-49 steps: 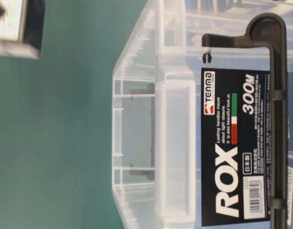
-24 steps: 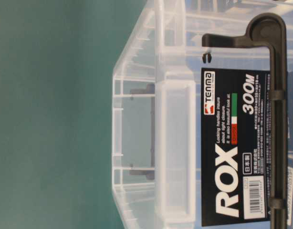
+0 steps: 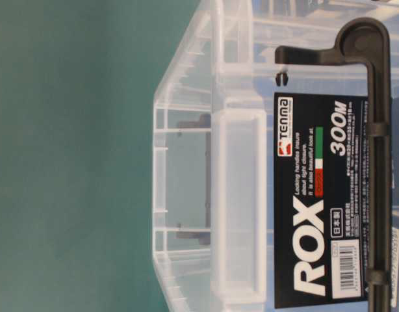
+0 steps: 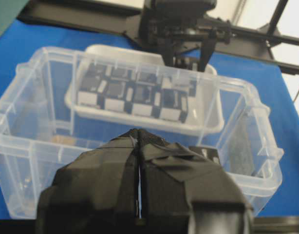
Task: Pick the box from inside the plastic case
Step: 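Carry the black box right to the lower-right corner of the white tray, then lower the black box onto the white tray and open the right gripper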
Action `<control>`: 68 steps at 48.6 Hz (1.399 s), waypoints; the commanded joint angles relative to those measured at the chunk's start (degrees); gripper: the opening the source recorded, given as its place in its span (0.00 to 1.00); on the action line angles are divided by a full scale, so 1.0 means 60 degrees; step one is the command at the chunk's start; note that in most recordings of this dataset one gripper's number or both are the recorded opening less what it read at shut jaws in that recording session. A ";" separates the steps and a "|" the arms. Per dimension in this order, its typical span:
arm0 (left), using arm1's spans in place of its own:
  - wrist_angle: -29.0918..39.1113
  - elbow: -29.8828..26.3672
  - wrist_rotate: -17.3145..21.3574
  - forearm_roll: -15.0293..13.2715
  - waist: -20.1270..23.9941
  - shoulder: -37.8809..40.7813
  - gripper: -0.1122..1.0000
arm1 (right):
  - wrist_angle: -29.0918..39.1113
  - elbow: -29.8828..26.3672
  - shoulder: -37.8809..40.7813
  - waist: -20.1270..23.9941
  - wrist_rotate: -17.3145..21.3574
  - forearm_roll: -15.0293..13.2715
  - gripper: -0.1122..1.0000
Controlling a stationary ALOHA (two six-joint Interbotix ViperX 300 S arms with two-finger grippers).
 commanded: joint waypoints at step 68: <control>-0.0044 -0.0205 -0.0015 0.0029 -0.0015 0.0117 0.07 | 0.0615 -0.0923 0.0732 -0.0205 0.0674 -0.1289 0.93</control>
